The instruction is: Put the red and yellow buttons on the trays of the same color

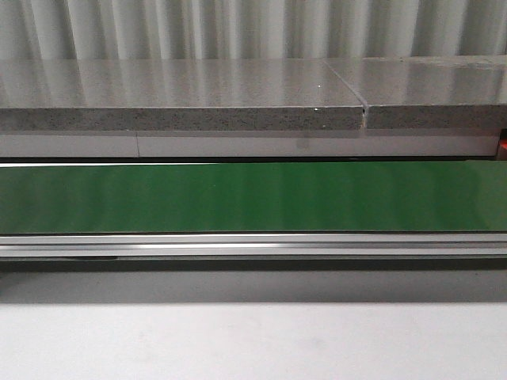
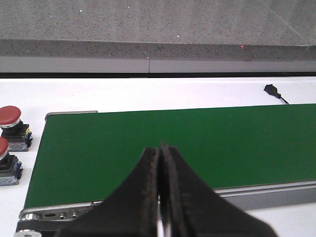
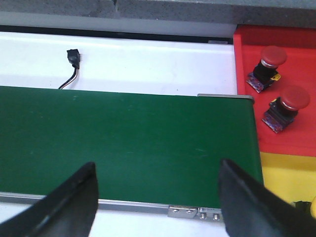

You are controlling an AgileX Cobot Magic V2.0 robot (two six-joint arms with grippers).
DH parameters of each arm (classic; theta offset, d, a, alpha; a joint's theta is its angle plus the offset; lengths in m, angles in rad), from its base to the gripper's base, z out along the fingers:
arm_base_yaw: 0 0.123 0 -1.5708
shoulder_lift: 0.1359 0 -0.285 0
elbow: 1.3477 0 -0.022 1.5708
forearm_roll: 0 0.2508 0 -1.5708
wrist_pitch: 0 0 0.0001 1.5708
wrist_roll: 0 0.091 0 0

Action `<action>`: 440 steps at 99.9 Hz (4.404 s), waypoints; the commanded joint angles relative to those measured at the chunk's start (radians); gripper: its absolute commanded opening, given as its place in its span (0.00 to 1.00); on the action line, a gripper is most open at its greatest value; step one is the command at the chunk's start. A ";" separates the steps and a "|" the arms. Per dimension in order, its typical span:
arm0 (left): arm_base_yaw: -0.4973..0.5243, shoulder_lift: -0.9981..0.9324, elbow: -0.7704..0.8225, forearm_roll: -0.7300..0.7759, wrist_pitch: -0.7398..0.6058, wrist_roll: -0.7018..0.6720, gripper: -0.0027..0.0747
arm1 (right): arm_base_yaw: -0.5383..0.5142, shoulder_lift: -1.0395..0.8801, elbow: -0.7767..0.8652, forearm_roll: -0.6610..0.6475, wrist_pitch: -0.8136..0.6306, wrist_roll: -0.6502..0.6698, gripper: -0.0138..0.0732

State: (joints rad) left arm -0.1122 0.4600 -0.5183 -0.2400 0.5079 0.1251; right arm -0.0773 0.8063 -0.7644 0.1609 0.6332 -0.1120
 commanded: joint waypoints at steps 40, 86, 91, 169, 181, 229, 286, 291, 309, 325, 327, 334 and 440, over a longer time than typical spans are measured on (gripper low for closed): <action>-0.006 0.003 -0.028 -0.016 -0.066 -0.002 0.01 | -0.001 -0.066 -0.012 0.009 0.001 -0.009 0.08; -0.006 0.003 -0.028 -0.016 -0.080 -0.002 0.01 | -0.001 -0.066 -0.012 0.009 0.001 -0.009 0.08; -0.006 0.003 -0.028 -0.016 -0.078 -0.002 0.03 | -0.001 -0.066 -0.012 0.009 0.001 -0.009 0.08; 0.087 0.109 -0.107 0.046 -0.123 -0.173 0.86 | -0.001 -0.066 -0.012 0.009 0.001 -0.009 0.08; 0.187 0.236 -0.188 0.044 -0.103 -0.178 0.86 | -0.001 -0.066 -0.012 0.009 0.001 -0.009 0.08; 0.468 0.794 -0.404 0.015 -0.046 -0.219 0.86 | -0.001 -0.066 -0.012 0.009 0.001 -0.009 0.08; 0.497 1.148 -0.551 0.015 -0.049 -0.215 0.86 | -0.001 -0.066 -0.012 0.009 0.001 -0.009 0.08; 0.497 1.169 -0.570 0.015 -0.044 -0.215 0.86 | -0.001 -0.066 -0.012 0.009 0.001 -0.009 0.08; 0.497 1.242 -0.621 0.015 -0.021 -0.215 0.86 | -0.001 -0.066 -0.012 0.009 0.001 -0.009 0.08; 0.497 1.299 -0.662 0.015 -0.012 -0.215 0.86 | -0.001 -0.066 -0.012 0.009 0.001 -0.009 0.08; 0.497 1.305 -0.665 0.015 -0.012 -0.215 0.86 | -0.001 -0.066 -0.012 0.009 0.001 -0.009 0.08; 0.497 1.325 -0.680 0.015 -0.012 -0.215 0.86 | -0.001 -0.066 -0.012 0.009 0.001 -0.009 0.08; 0.437 1.095 -0.746 0.019 0.143 -0.125 0.01 | -0.001 -0.066 -0.012 0.009 0.001 -0.009 0.08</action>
State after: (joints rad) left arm 0.3397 1.6517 -1.2345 -0.2098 0.6648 -0.0219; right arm -0.0773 0.7451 -0.7527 0.1627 0.6896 -0.1120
